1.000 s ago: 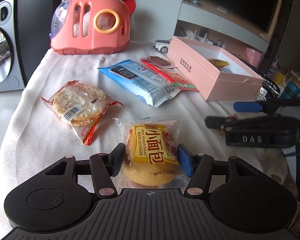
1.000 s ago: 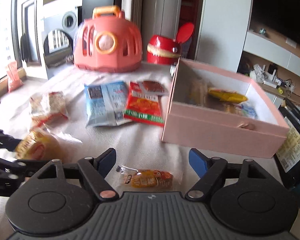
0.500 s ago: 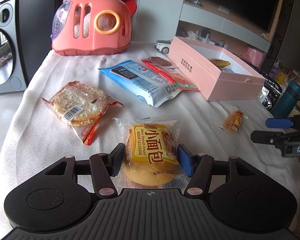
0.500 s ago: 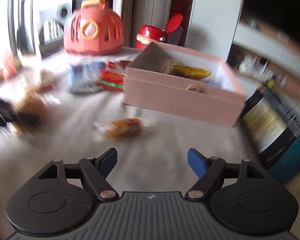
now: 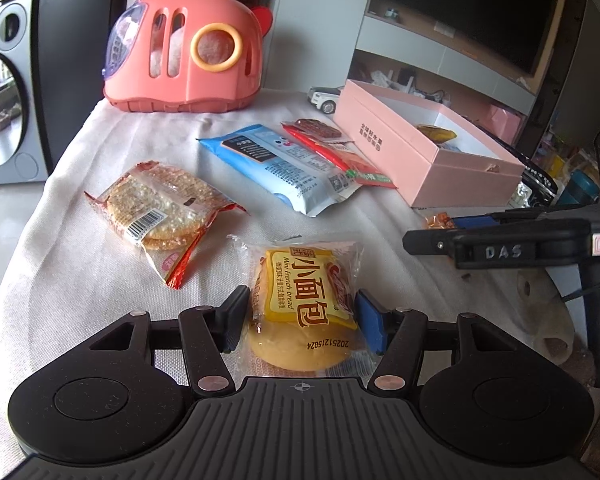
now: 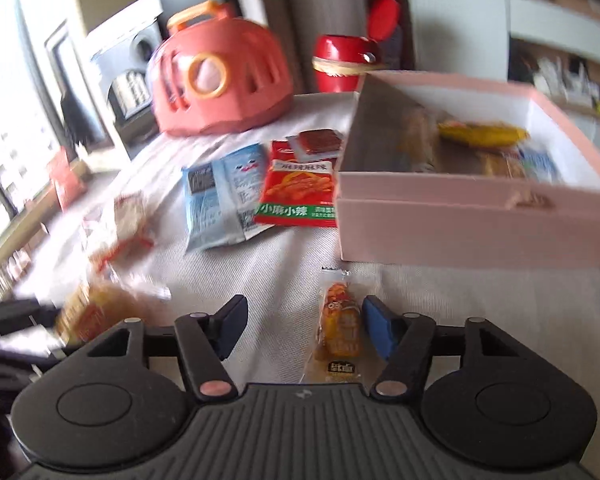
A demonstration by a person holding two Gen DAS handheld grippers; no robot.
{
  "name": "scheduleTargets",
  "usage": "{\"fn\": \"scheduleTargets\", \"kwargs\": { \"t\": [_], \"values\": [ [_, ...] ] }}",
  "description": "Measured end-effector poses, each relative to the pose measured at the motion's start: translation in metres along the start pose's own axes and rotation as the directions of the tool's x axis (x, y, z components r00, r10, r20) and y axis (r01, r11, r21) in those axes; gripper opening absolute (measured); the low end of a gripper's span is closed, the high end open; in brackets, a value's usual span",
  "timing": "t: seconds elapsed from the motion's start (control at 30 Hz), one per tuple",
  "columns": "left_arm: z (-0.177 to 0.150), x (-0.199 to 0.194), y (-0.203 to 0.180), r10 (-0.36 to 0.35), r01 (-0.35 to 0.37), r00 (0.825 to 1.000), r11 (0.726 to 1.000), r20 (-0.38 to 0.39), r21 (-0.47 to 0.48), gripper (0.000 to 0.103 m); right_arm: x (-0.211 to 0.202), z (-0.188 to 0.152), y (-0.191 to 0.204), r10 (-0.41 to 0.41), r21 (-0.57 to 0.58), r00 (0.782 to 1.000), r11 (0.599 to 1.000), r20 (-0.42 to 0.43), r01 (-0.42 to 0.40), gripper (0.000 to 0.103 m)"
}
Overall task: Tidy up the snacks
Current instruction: 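Lower the bun packet and small orange snack into the pink box and open both tools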
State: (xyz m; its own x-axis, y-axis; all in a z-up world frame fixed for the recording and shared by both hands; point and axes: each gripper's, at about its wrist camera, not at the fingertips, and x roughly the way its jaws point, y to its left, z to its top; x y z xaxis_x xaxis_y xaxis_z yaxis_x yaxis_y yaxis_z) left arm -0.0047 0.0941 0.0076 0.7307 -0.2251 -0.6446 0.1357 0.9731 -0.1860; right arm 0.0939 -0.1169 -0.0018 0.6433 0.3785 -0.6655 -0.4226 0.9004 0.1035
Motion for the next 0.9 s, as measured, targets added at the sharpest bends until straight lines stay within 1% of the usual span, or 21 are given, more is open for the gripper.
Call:
{"fn": "scheduleTargets", "kwargs": {
  "t": [0.07,0.1,0.13,0.17,0.23,0.33,0.4,0.47,0.53,0.57,0.63,0.73,0.8,0.83,0.87,0.9],
  "values": [
    [0.0,0.0,0.0,0.001,-0.001,1.0,1.0,-0.002,0.004,0.063,0.0,-0.001,0.008,-0.051,-0.058,0.999,0.997,0.003,0.051,0.046],
    [0.001,0.0,0.0,0.001,-0.001,1.0,1.0,-0.004,0.008,0.063,-0.001,-0.001,0.01,-0.061,-0.076,0.998,0.995,0.006,0.062,0.041],
    [0.001,0.0,-0.002,0.005,-0.005,1.0,1.0,-0.009,0.021,0.063,-0.004,-0.001,0.011,-0.056,-0.084,0.998,0.995,0.001,0.056,0.027],
    [0.002,0.0,-0.004,0.014,-0.014,1.0,0.999,-0.021,0.038,0.063,-0.007,0.0,0.011,-0.047,-0.086,0.999,0.995,-0.008,0.046,0.022],
    [0.004,-0.003,-0.011,0.022,-0.019,0.998,0.998,-0.051,0.062,0.062,-0.02,-0.001,0.01,-0.027,-0.1,1.0,0.995,-0.007,0.026,0.022],
    [0.001,-0.01,-0.025,-0.043,0.052,0.994,0.995,-0.1,0.087,0.06,-0.05,-0.008,0.008,-0.003,-0.125,1.0,0.992,0.013,0.004,0.022],
    [-0.003,-0.017,-0.039,-0.062,0.076,0.991,0.99,-0.118,0.122,0.06,-0.076,-0.013,0.003,0.008,-0.119,0.999,0.993,0.038,-0.003,0.022],
    [-0.001,-0.025,-0.056,-0.064,0.082,0.992,0.982,-0.113,0.169,0.06,-0.101,-0.015,-0.004,-0.001,-0.103,0.997,0.995,0.077,0.009,0.022],
    [0.008,-0.036,-0.071,-0.07,0.087,0.994,0.974,-0.084,0.211,0.059,-0.129,-0.012,-0.014,-0.012,-0.083,0.991,0.996,0.134,0.023,0.022],
    [0.017,-0.043,-0.08,-0.084,0.097,0.994,0.968,-0.062,0.233,0.059,-0.142,-0.007,-0.018,-0.018,-0.076,0.986,0.997,0.168,0.031,0.022],
    [0.035,-0.055,-0.097,-0.115,0.116,0.993,0.955,-0.021,0.271,0.059,-0.17,0.008,-0.027,-0.029,-0.061,0.967,0.997,0.253,0.046,0.022],
    [0.07,-0.066,-0.126,-0.142,0.112,0.988,0.928,0.061,0.355,0.059,-0.208,0.043,-0.042,-0.042,-0.033,0.923,0.998,0.384,0.06,0.022],
    [0.095,-0.066,-0.14,-0.167,0.119,0.982,0.913,0.091,0.391,0.059,-0.225,0.069,-0.052,-0.056,-0.022,0.89,0.997,0.452,0.074,0.022],
    [0.11,-0.062,-0.143,-0.181,0.129,0.979,0.912,0.097,0.39,0.059,-0.23,0.081,-0.056,-0.064,-0.017,0.879,0.997,0.472,0.081,0.022],
    [0.129,-0.055,-0.144,-0.195,0.145,0.975,0.919,0.103,0.366,0.059,-0.233,0.097,-0.061,-0.072,-0.008,0.872,0.996,0.484,0.086,0.022],
    [0.146,-0.047,-0.142,-0.206,0.161,0.972,0.932,0.109,0.326,0.059,-0.232,0.11,-0.065,-0.08,-0.001,0.869,0.996,0.488,0.092,0.022]
  ]
}}
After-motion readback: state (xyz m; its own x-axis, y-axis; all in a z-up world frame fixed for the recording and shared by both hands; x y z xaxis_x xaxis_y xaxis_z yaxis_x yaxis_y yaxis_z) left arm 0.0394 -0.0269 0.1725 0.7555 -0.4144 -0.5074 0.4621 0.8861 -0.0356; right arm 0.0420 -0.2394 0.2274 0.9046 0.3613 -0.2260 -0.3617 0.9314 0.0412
